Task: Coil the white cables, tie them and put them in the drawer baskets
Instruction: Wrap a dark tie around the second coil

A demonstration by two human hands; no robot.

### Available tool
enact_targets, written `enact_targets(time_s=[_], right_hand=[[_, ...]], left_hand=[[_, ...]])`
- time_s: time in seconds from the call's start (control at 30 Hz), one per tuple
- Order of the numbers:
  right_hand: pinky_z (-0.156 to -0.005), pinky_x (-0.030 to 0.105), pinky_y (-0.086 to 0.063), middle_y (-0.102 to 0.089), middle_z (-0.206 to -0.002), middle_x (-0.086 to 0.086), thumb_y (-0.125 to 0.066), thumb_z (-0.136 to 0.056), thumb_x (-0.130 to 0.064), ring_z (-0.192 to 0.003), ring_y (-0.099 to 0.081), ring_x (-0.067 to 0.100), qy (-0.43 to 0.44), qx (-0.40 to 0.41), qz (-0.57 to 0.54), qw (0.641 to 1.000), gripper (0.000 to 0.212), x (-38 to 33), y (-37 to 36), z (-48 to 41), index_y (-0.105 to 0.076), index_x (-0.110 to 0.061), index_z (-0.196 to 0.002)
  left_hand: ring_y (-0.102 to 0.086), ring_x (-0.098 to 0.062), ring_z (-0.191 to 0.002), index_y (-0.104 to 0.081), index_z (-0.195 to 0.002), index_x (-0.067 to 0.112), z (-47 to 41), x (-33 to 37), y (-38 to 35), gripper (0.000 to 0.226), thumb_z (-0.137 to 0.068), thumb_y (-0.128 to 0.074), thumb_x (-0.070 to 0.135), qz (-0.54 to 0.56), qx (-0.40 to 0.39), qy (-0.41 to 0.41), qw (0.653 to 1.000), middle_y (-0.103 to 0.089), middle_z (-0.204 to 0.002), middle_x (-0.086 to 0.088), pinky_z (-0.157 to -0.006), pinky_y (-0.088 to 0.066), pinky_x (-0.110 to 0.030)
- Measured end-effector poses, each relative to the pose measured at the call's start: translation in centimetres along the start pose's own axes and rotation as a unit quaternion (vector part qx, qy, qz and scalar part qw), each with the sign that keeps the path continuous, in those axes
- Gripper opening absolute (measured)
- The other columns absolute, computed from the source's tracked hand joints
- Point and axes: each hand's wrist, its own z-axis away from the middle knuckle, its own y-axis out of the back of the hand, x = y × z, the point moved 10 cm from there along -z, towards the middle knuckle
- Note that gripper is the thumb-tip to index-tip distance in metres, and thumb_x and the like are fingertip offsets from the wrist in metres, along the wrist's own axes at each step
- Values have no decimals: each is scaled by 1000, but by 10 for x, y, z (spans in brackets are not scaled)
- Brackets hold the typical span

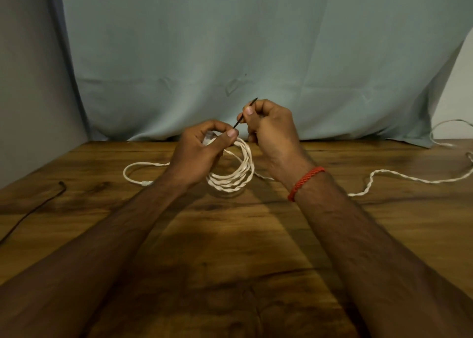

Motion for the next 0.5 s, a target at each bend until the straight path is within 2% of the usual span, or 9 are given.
enact_targets(time_s=[0.07, 0.17, 0.3, 0.37, 0.43, 0.5], right_hand=[[-61, 25, -45, -67, -83, 5, -60, -98, -10, -61, -52, 3, 15, -3, -10, 1000, 15, -7, 1, 2, -64, -8, -83], [-61, 26, -47, -64, -82, 7, -60, -98, -9, -65, -53, 7, 23, -11, -27, 999, 11, -8, -2, 6, -64, -7, -88], [-61, 19, -46, -64, -74, 4, -57, -98, -1, -62, -57, 3, 71, -57, -19, 996, 19, -15, -17, 14, -60, -10, -82], [-60, 15, -46, -63, -73, 4, -56, -98, 2, -60, -58, 0, 88, -74, -39, 993, 19, -21, -20, 16, -59, -9, -83], [-61, 18, -47, -64, -75, 9, -57, -96, 4, -62, -58, 6, 98, -91, -66, 989, 20, -27, -22, 17, -59, -9, -82], [-67, 23, -50, -66, -81, 11, -59, -95, 3, -72, -60, 16, 122, -116, -41, 985, 21, -29, -26, 17, -61, -12, -81]], left_hand=[[-42, -16, -49, -73, -96, 10, -2, 1, 3, 15, -91, -71, 25, 11, 4, -5, 1000, -61, -60, -7, -48, -31, -21], [-48, 0, -47, -71, -91, 8, -6, 0, 5, 11, -92, -72, 19, -29, 1, -13, 1000, -62, -56, 13, -48, -36, -15], [-50, 5, -49, -68, -82, 16, -13, -4, 17, 10, -90, -74, 14, -61, 20, -9, 998, -62, -56, 18, -51, -37, -13], [-47, -3, -46, -69, -83, 19, -12, -3, 20, 7, -88, -75, 17, -12, 25, -8, 1000, -62, -58, 9, -48, -37, -17], [-38, -10, -41, -70, -90, 16, -10, -4, 23, 8, -87, -71, 23, 84, 35, 8, 996, -53, -63, -13, -42, -31, -19], [-33, -8, -38, -68, -95, 10, -11, -13, 30, 9, -94, -64, 18, 161, 67, 40, 984, -47, -69, -16, -39, -26, -18]])
